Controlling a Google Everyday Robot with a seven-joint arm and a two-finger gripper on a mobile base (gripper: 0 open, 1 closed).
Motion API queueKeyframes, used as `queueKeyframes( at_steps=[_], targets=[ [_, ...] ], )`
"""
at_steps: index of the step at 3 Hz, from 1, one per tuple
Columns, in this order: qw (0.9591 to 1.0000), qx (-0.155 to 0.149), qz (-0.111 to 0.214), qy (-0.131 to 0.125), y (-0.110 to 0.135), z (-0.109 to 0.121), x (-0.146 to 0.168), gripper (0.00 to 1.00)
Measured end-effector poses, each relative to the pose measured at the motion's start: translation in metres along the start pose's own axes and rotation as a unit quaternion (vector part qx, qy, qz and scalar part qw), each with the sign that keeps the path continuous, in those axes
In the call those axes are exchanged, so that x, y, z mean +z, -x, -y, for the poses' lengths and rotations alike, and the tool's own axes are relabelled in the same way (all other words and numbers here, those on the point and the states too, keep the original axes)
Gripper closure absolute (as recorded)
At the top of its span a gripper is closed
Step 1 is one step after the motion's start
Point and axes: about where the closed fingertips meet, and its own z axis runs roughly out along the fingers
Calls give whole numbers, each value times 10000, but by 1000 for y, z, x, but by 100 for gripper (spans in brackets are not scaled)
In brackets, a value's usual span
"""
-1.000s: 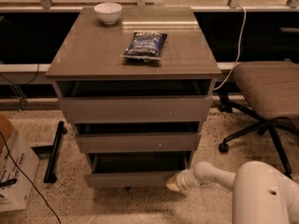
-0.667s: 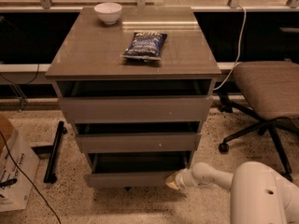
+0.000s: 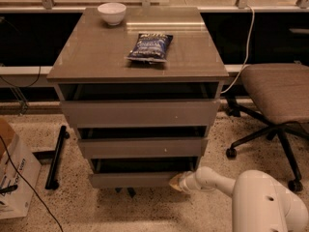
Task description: Close bottom drawer
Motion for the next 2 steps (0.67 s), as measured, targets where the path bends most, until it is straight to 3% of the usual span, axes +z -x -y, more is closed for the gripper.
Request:
queueKeyframes(
  at_steps=[1, 2],
  targets=[
    [9998, -71, 43, -199, 6, 12, 0, 59],
    [9997, -80, 49, -211, 7, 12, 1, 35]
  ],
)
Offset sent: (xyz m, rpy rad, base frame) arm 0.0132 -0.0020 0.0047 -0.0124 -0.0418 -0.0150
